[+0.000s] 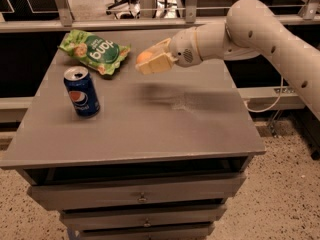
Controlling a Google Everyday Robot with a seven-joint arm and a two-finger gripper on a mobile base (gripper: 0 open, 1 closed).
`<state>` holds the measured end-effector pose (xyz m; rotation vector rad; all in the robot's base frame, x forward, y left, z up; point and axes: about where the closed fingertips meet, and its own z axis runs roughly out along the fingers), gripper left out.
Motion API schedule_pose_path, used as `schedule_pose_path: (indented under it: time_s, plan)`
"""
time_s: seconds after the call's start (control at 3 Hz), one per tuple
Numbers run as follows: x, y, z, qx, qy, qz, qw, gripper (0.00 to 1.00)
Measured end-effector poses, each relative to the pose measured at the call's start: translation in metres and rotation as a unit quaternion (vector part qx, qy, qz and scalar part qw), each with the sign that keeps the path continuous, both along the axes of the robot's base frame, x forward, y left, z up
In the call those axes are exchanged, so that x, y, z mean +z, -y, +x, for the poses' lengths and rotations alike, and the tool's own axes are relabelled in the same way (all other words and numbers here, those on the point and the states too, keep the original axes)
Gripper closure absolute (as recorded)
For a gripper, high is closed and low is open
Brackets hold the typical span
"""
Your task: Move orange near pepsi can
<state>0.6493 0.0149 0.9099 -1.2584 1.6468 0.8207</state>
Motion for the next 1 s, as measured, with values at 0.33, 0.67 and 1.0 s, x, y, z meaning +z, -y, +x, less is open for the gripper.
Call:
schedule_pose_path:
  time_s: [0.33,0.67,1.0]
  plan:
    - [-0.015,-0.035,-0.029,0.037,-0.019,0.022,0.9989,1.0]
    - [-0.035,-0.072,-0.056,0.062,-0.036,0.05,0.9961,1.0]
    - [-0.044,-0.087,-0.067,0.07,-0.044,0.063,0.9946,1.0]
